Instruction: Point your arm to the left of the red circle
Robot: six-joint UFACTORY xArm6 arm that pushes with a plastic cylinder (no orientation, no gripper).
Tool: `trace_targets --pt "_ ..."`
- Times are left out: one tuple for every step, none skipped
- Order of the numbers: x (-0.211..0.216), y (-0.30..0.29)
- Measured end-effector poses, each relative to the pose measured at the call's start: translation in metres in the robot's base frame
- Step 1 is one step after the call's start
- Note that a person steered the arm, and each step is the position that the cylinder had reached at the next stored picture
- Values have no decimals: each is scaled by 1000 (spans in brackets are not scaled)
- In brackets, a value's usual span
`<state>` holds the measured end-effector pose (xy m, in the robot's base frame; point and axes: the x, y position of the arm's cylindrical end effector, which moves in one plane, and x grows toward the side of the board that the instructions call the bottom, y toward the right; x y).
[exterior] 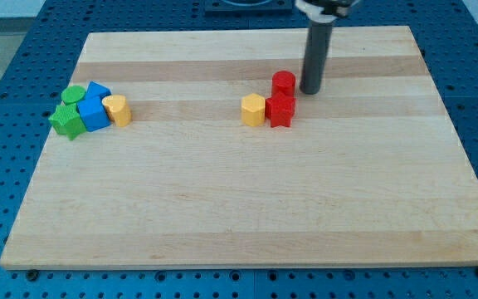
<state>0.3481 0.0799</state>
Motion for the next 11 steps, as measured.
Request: trace_targets --pt "0 -37" --pt "0 -40" --pt "-27 -1" --pt "-61 -10" --pt "-61 -38" --pt "-38 -41" --pt "-11 -41" --pt "-18 -41" --pt "-64 -57" --pt "-74 -101" --pt "-48 -119"
